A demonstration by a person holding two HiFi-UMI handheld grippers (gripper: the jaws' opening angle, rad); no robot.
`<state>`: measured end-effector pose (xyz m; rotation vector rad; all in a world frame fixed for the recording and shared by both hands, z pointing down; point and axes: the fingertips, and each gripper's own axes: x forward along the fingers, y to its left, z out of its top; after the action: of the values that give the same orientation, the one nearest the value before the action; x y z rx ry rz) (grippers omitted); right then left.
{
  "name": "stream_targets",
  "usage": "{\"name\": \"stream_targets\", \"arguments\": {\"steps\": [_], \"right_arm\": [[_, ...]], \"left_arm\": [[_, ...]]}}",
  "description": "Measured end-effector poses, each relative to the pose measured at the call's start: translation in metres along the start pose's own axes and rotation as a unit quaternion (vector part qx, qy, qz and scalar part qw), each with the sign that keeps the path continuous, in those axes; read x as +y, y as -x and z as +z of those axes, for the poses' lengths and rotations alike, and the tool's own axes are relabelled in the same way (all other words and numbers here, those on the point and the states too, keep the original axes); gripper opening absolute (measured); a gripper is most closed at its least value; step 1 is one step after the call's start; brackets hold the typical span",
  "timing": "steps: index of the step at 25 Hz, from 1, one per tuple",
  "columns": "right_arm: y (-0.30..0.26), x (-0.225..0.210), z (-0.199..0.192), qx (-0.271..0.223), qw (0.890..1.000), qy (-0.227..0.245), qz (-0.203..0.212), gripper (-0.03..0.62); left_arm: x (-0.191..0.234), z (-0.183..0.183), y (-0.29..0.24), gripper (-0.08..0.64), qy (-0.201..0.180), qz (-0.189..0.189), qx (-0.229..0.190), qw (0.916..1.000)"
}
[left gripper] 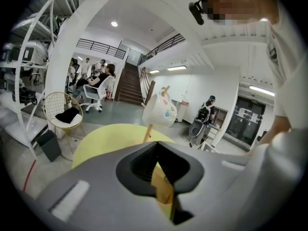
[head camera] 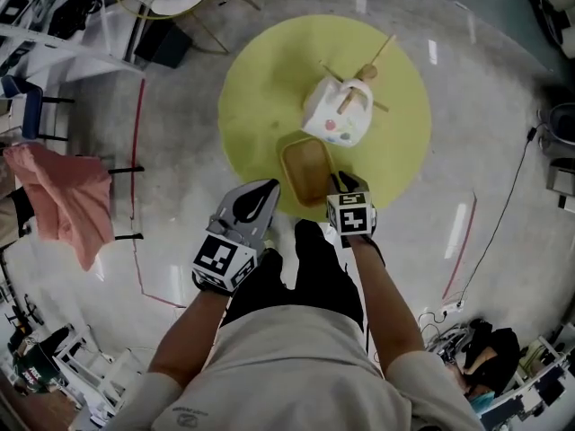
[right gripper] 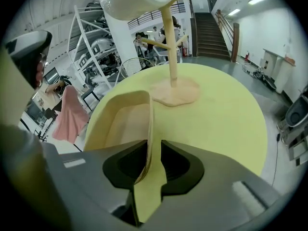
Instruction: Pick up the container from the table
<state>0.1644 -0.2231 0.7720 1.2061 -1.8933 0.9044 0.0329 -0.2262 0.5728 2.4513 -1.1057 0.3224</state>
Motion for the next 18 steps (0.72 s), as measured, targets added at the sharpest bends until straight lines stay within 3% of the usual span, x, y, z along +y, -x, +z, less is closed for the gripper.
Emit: {"name": "stream_targets", "arguments": {"steps": [18], "right_arm": [[0.012,0.001,0.005,-0.01,1.0,-0.009,-0.002,0.023]], "left_arm": [[0.0,-0.005,0.011,0.006,0.001,-0.012,-0.005,0.9999]]}}
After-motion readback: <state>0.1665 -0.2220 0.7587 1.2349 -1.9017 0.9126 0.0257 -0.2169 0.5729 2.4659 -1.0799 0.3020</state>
